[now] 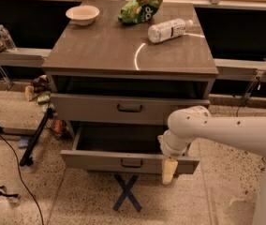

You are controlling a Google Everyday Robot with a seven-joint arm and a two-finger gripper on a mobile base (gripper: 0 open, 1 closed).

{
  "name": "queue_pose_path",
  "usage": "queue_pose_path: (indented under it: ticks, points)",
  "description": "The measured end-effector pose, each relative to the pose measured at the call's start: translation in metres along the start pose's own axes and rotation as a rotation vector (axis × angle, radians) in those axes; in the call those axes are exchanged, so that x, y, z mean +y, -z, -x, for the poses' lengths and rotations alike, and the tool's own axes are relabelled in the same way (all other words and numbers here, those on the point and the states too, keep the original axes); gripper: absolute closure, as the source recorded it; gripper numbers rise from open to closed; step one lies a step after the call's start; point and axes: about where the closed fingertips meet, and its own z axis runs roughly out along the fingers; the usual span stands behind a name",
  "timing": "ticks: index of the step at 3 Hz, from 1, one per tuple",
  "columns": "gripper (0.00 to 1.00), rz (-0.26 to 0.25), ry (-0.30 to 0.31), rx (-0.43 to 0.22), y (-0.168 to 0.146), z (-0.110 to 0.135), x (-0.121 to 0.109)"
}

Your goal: Open middle drawer

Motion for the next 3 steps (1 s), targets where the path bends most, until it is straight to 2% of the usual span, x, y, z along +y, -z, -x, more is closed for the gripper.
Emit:
queue_pose_path:
  ticks: [1, 3]
  points:
    - [0.0, 0.01, 0.012, 0.017, -0.009, 0.001, 0.004]
    - [0.0, 0.001, -0.001, 0.029, -0.045, -0.014, -0.005]
